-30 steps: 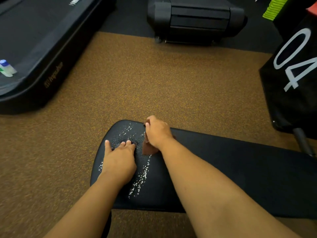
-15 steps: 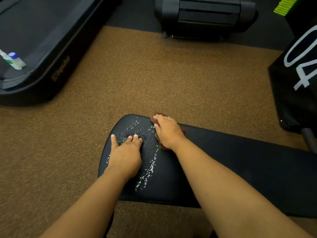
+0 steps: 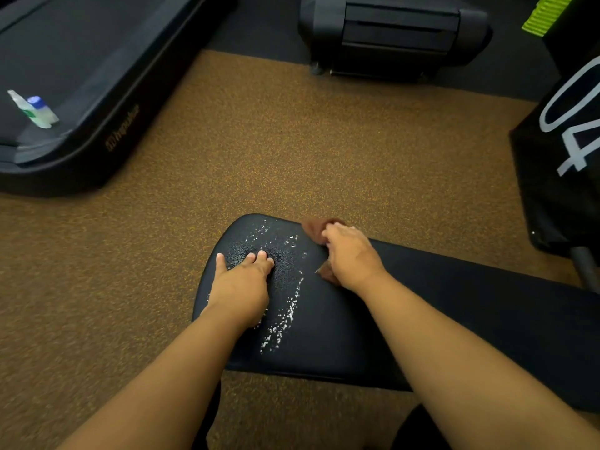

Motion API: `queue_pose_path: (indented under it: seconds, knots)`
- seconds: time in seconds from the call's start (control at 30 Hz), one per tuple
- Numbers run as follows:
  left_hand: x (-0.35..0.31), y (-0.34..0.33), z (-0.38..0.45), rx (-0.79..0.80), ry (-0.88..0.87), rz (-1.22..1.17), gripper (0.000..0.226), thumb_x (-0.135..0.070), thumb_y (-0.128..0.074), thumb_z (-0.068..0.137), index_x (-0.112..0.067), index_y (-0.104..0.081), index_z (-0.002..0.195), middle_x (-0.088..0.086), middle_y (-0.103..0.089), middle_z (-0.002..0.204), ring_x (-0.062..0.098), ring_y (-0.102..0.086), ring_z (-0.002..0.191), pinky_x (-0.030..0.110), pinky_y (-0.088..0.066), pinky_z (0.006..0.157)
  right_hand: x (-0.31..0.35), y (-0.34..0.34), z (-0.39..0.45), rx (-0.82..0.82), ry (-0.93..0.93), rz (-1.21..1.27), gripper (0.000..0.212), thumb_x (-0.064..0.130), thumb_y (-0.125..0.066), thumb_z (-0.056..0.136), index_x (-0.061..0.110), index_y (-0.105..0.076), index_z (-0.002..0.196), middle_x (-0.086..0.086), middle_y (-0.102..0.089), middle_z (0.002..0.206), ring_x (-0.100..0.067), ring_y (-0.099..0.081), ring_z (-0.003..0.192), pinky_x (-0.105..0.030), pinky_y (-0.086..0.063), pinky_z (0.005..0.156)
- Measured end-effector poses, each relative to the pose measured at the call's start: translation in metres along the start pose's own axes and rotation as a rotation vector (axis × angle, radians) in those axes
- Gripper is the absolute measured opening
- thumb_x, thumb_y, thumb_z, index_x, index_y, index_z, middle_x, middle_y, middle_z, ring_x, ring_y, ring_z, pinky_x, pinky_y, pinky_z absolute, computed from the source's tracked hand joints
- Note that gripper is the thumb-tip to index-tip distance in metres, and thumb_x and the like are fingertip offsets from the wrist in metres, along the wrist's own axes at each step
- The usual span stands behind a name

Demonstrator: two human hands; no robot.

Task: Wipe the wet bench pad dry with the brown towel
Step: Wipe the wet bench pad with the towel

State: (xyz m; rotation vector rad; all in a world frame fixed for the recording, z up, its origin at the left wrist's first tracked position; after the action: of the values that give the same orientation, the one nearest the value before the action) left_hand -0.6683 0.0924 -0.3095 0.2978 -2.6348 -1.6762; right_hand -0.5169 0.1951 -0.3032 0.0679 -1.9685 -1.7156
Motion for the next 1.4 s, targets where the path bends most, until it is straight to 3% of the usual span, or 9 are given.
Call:
queue_pose_path:
  seconds: [0.1, 0.3, 0.47, 0.67, 0.83, 1.03, 1.2, 1.3, 1.4]
  knots:
    - [-0.001, 0.000, 0.000, 0.003, -0.007, -0.018, 0.075, 0.002, -0.039, 0.086, -0.027, -0.016, 0.152, -0.006, -0.009, 0.161, 0.012, -0.009, 0.148, 0.055, 0.005, 0.117, 0.006, -0.003, 0.006, -0.081, -0.195, 0.049, 0.021, 0.012, -0.043, 0.094, 0.010, -0.053, 0.113, -0.011, -0.054, 0.125, -0.029, -0.045, 0.119, -0.035, -0.028, 0.103]
    - [0.004, -0.003, 0.000, 0.004, -0.006, -0.019, 0.072, 0.000, -0.033, 0.087, -0.029, -0.018, 0.151, -0.008, -0.009, 0.161, 0.009, -0.010, 0.148, 0.057, 0.004, 0.117, 0.042, -0.014, -0.035, 0.065, 0.255, 0.107, 0.036, 0.011, -0.050, 0.092, 0.007, -0.052, 0.128, -0.010, -0.049, 0.140, -0.024, -0.037, 0.135, -0.032, -0.013, 0.115]
    - [0.002, -0.003, 0.001, 0.009, -0.009, 0.007, 0.073, 0.001, -0.033, 0.087, -0.028, -0.016, 0.152, -0.008, -0.009, 0.161, 0.009, -0.009, 0.148, 0.060, 0.007, 0.115, 0.012, -0.003, -0.009, -0.113, -0.120, 0.009, 0.028, 0.007, -0.050, 0.090, 0.013, -0.050, 0.117, -0.008, -0.049, 0.134, -0.022, -0.034, 0.134, -0.036, -0.007, 0.116]
    - [0.001, -0.001, -0.002, -0.002, -0.007, 0.030, 0.073, 0.001, -0.033, 0.085, -0.027, -0.018, 0.151, -0.008, -0.010, 0.161, 0.007, -0.010, 0.147, 0.062, 0.006, 0.114, 0.057, -0.013, -0.049, 0.021, 0.329, -0.019, 0.038, 0.016, -0.049, 0.094, 0.014, -0.049, 0.132, 0.000, -0.047, 0.142, -0.013, -0.032, 0.138, -0.046, 0.014, 0.113]
    - [0.003, -0.001, 0.000, 0.021, -0.014, 0.023, 0.072, -0.001, -0.032, 0.087, -0.029, -0.016, 0.151, -0.009, -0.010, 0.161, 0.008, -0.011, 0.148, 0.062, 0.009, 0.114, 0.038, -0.006, -0.041, -0.072, -0.017, -0.056, 0.030, 0.016, -0.047, 0.094, 0.020, -0.048, 0.124, 0.003, -0.046, 0.141, -0.014, -0.026, 0.140, -0.054, 0.015, 0.112]
    - [0.005, -0.002, -0.001, 0.026, -0.022, 0.012, 0.074, 0.001, -0.032, 0.086, -0.030, -0.016, 0.152, -0.010, -0.010, 0.161, 0.006, -0.010, 0.147, 0.062, 0.009, 0.113, 0.046, -0.013, -0.096, 0.005, 0.394, 0.044, 0.033, 0.014, -0.049, 0.089, 0.015, -0.059, 0.121, 0.003, -0.059, 0.130, -0.012, -0.044, 0.130, -0.051, 0.017, 0.112]
    - [0.006, -0.001, 0.000, 0.041, -0.018, 0.019, 0.075, 0.000, -0.034, 0.086, -0.031, -0.016, 0.151, -0.011, -0.010, 0.161, 0.005, -0.011, 0.147, 0.062, 0.010, 0.113, 0.036, -0.007, -0.074, -0.068, 0.018, -0.005, 0.033, 0.013, -0.041, 0.095, 0.020, -0.049, 0.126, 0.004, -0.041, 0.146, -0.014, -0.023, 0.141, -0.055, 0.015, 0.111]
    - [0.006, -0.003, 0.000, 0.026, -0.020, 0.023, 0.073, -0.002, -0.035, 0.087, -0.032, -0.017, 0.151, -0.012, -0.011, 0.160, 0.004, -0.012, 0.147, 0.064, 0.008, 0.112, 0.081, -0.030, -0.108, 0.055, 0.352, 0.109, 0.033, 0.014, -0.052, 0.091, 0.014, -0.057, 0.123, -0.001, -0.052, 0.137, -0.018, -0.038, 0.135, -0.057, -0.002, 0.114]
    - [0.008, -0.005, 0.000, 0.037, -0.026, 0.033, 0.075, -0.002, -0.037, 0.086, -0.032, -0.015, 0.151, -0.011, -0.010, 0.161, 0.004, -0.011, 0.147, 0.065, 0.009, 0.112, 0.065, -0.029, -0.130, 0.125, 0.509, 0.085, 0.032, 0.019, -0.047, 0.091, 0.019, -0.059, 0.121, 0.005, -0.054, 0.136, -0.010, -0.038, 0.134, -0.053, 0.011, 0.113]
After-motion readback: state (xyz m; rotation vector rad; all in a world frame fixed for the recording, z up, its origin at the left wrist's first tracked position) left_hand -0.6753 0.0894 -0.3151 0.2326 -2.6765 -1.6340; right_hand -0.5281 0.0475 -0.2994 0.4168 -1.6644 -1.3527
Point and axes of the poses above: each hand's wrist, its own z-axis towards the middle knuckle, its own y-axis out of the back of the hand, x = y × z, the point moved 10 cm from there along z, towards the middle knuckle
